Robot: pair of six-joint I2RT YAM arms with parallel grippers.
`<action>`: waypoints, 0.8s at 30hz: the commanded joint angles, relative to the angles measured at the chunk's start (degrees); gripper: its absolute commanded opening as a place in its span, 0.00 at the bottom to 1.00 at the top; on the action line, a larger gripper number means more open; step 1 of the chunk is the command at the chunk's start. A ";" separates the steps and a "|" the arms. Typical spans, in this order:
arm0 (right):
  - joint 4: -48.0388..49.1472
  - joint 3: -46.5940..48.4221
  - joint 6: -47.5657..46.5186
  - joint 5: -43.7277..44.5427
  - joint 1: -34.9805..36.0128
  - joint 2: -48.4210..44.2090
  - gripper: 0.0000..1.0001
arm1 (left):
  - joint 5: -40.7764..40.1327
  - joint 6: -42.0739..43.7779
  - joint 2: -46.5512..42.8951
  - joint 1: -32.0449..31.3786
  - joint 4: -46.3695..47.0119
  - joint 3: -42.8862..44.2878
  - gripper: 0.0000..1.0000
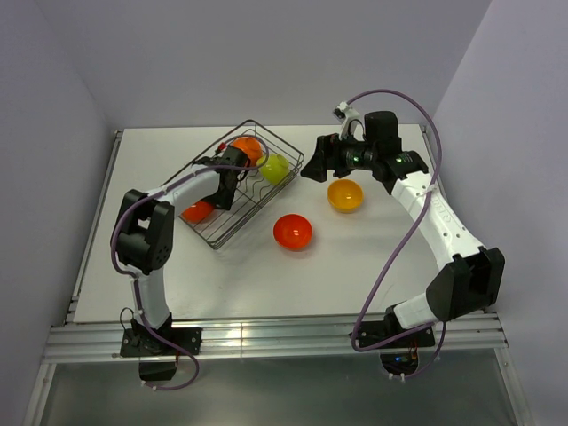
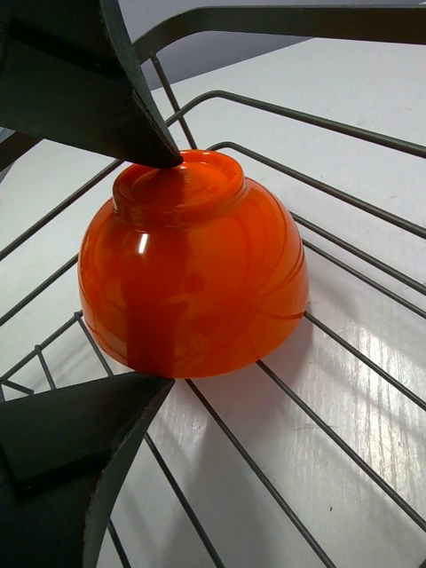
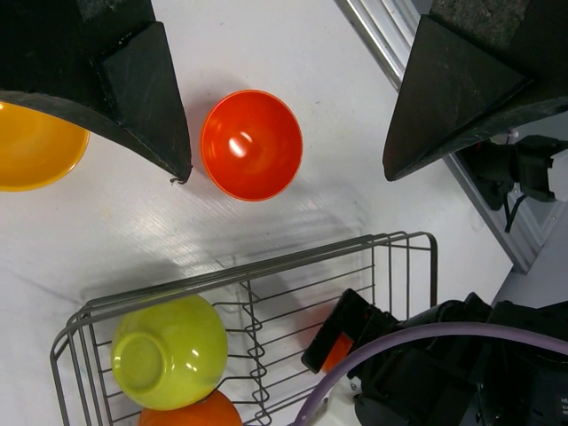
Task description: Load the bowls into the dish rack
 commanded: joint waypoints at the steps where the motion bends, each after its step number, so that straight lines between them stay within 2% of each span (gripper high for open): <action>1: 1.12 0.47 -0.94 -0.58 -0.48 -2.83 0.96 | 6.47 -3.39 -3.35 0.29 1.22 -0.36 0.99; 10: 1.64 0.91 -0.68 -1.46 -0.48 -2.30 1.00 | 12.80 -2.77 -5.20 0.11 -0.26 1.04 0.99; 19: 1.29 0.39 -1.03 -1.28 -0.48 -2.48 1.00 | 1.39 -2.86 -3.53 -0.59 -0.09 0.61 1.00; 24: 1.47 0.30 -1.12 -1.46 -0.48 -2.48 1.00 | 1.11 -0.33 -5.19 -0.94 2.62 -0.62 1.00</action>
